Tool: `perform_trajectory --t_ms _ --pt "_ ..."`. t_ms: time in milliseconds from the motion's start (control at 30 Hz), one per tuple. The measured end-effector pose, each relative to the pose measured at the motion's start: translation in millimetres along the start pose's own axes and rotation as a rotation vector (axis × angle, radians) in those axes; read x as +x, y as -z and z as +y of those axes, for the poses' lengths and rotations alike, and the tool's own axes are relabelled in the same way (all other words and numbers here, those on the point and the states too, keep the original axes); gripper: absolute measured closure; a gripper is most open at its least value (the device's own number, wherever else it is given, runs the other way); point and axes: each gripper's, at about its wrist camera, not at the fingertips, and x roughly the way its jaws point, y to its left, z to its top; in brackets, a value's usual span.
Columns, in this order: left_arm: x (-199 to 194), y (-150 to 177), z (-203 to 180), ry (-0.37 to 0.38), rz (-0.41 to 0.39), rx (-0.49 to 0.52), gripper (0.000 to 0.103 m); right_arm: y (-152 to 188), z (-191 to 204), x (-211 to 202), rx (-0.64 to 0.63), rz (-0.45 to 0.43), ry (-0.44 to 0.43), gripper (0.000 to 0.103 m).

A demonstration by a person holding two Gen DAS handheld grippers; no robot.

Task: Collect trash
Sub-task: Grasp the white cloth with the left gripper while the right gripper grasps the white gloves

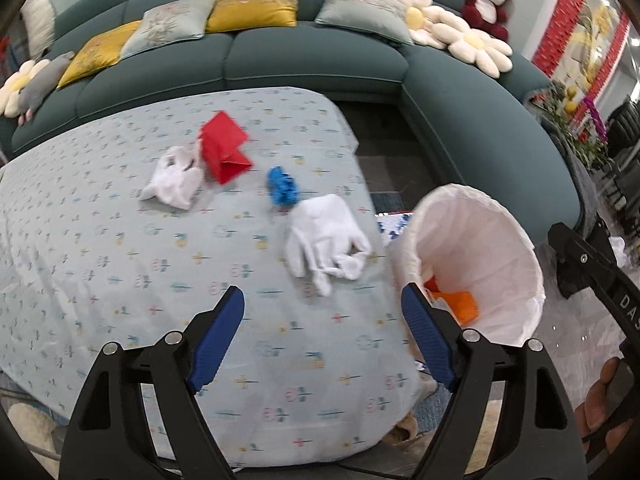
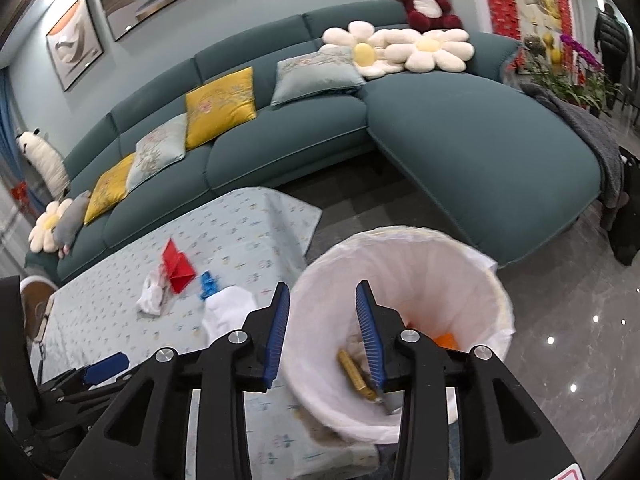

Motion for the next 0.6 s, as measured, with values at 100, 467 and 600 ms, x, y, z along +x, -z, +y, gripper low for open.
perform_trajectory --t_ms 100,467,600 --pt "-3 1 16 -0.022 -0.013 -0.021 0.026 4 14 2 -0.022 0.013 -0.012 0.066" --pt "-8 5 75 -0.095 -0.023 -0.096 0.026 20 65 17 -0.096 0.070 -0.062 0.061" --pt "-2 2 103 -0.111 -0.014 -0.155 0.026 24 84 32 -0.115 0.088 -0.061 0.052"
